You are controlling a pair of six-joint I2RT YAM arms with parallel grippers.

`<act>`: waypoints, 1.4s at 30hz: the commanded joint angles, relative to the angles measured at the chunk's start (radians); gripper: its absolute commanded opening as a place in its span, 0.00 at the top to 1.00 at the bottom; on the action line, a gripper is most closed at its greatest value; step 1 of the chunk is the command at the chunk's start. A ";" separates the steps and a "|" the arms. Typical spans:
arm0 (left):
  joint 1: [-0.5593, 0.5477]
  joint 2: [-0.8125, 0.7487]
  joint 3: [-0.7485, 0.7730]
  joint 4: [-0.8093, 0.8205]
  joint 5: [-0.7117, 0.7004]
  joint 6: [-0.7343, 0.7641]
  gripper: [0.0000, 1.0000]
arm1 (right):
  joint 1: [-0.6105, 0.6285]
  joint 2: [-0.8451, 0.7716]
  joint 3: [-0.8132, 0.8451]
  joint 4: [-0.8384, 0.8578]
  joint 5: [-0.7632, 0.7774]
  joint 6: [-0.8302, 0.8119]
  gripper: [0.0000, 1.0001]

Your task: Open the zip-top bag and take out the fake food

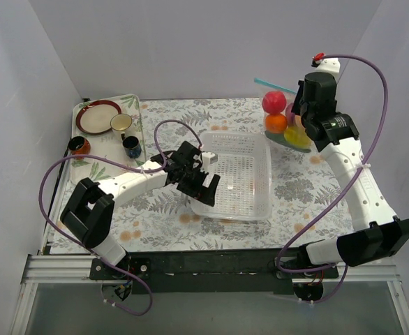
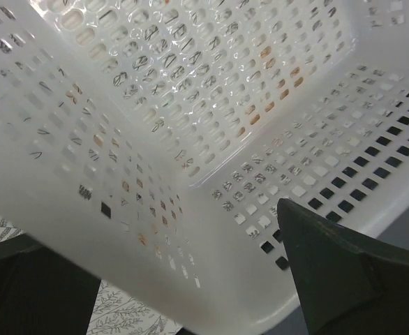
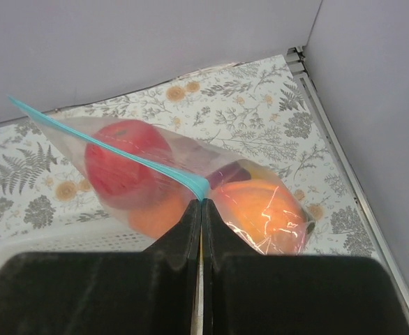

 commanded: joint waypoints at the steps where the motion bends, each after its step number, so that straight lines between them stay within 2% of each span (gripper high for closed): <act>1: -0.003 -0.073 0.094 0.008 0.086 -0.016 0.02 | 0.000 -0.053 0.103 0.045 -0.054 0.019 0.99; 6: -0.003 -0.064 0.225 -0.032 -0.006 0.032 0.02 | 0.020 -0.036 0.191 0.014 -0.188 0.048 0.99; 10: -0.001 -0.101 0.324 -0.034 -0.248 0.101 0.02 | 0.083 -0.005 0.274 -0.004 -0.243 0.049 0.99; 13: 0.028 -0.103 0.390 -0.049 -0.311 0.167 0.02 | 0.166 0.015 0.314 0.005 -0.249 0.033 0.99; 18: 0.141 -0.141 0.456 -0.093 -0.207 0.277 0.02 | 0.331 0.088 0.409 0.002 -0.228 -0.006 0.99; 21: 0.258 -0.198 0.517 -0.115 -0.108 0.364 0.02 | 0.430 0.154 0.470 -0.004 -0.240 -0.035 0.99; 22: 0.328 -0.213 0.542 -0.127 -0.065 0.445 0.02 | 0.449 0.195 0.488 -0.018 -0.246 -0.040 0.99; 25: 0.416 -0.286 0.585 -0.192 0.072 0.602 0.02 | 0.519 0.261 0.541 -0.021 -0.275 -0.052 0.99; 26: 0.422 -0.340 0.582 -0.214 0.090 0.695 0.02 | 0.543 0.275 0.548 -0.016 -0.292 -0.056 0.99; 29: 0.430 -0.426 0.526 -0.225 0.126 0.786 0.02 | 0.578 0.312 0.553 0.005 -0.329 -0.044 0.99; 33: 0.430 -0.512 0.454 -0.261 0.156 0.776 0.02 | 0.598 0.341 0.536 0.008 -0.320 -0.047 0.99; 36: 0.430 -0.527 0.330 -0.307 0.212 0.751 0.02 | 0.602 0.326 0.476 -0.013 -0.315 -0.093 0.98; 37: 0.430 -0.534 0.297 -0.288 0.216 0.735 0.02 | 0.600 0.305 0.455 -0.024 -0.311 -0.109 0.86; 39: 0.430 -0.538 0.222 -0.275 0.215 0.724 0.02 | 0.602 0.273 0.362 -0.074 -0.236 -0.118 0.77; 40: 0.430 -0.543 0.207 -0.255 0.203 0.722 0.02 | 0.602 0.219 0.310 -0.079 -0.204 -0.121 0.58; 41: 0.430 -0.543 0.179 -0.241 0.196 0.721 0.02 | 0.602 0.182 0.204 -0.073 -0.147 -0.121 0.50; 42: 0.430 -0.540 0.171 -0.227 0.186 0.718 0.02 | 0.602 0.103 0.140 -0.070 -0.115 -0.107 0.36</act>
